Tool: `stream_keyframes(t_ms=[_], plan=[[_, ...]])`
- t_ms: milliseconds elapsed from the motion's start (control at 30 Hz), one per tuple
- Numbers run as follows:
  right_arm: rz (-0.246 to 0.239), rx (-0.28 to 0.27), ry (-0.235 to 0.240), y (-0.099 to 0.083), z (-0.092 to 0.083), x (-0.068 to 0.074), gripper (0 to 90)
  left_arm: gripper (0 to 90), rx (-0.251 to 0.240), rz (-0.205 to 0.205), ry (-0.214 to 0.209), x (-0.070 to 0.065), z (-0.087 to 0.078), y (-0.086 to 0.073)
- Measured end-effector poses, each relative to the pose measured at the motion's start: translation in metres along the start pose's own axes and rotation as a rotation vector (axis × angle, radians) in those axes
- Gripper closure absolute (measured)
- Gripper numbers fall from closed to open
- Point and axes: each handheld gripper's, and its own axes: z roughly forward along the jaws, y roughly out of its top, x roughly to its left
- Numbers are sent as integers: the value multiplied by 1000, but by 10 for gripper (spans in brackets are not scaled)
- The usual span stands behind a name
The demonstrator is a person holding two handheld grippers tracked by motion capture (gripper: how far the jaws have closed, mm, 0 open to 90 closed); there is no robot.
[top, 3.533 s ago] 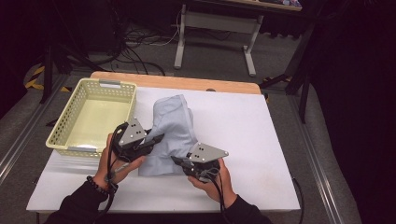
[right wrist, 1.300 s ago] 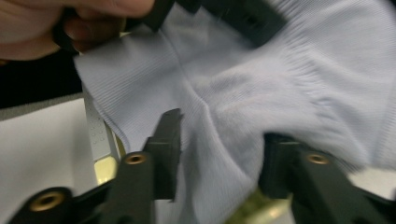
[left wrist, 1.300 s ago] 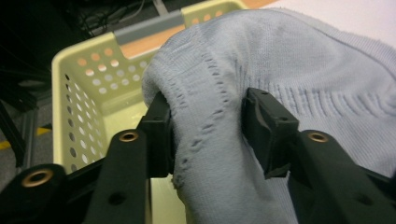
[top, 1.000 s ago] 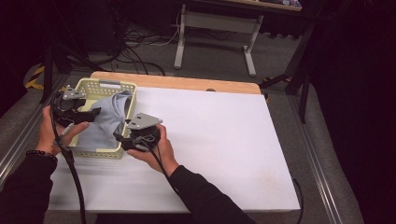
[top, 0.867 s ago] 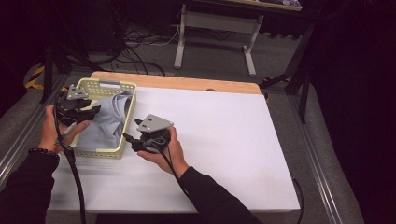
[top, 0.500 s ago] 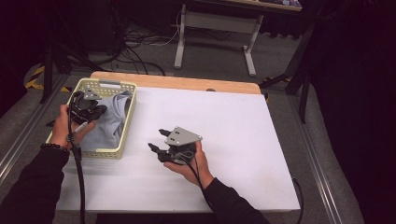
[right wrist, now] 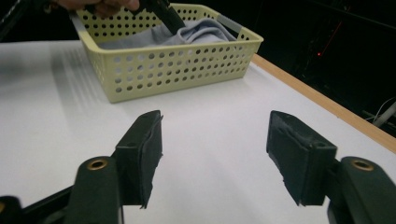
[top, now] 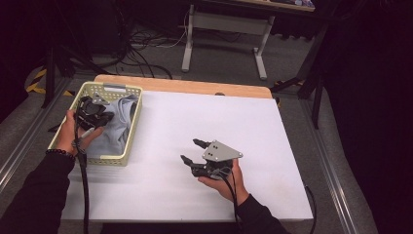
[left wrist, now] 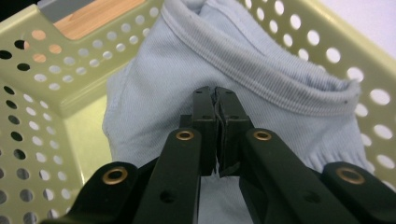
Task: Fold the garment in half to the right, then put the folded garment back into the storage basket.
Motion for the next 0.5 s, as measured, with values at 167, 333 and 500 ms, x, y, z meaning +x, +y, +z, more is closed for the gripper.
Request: stream_keyframes(t_ms=[167,333,500], plan=[[2,-21,-21,3,-14,-6,316,864,-44,-2,3,0,-11,-1],[-10,-18,-57,6,-24,-12,302,881,-135,-18,-1,-3,-22,-8],[-16,-17,-93,6,-34,-17,291,879,-219,-16,1,-13,-35,-14]])
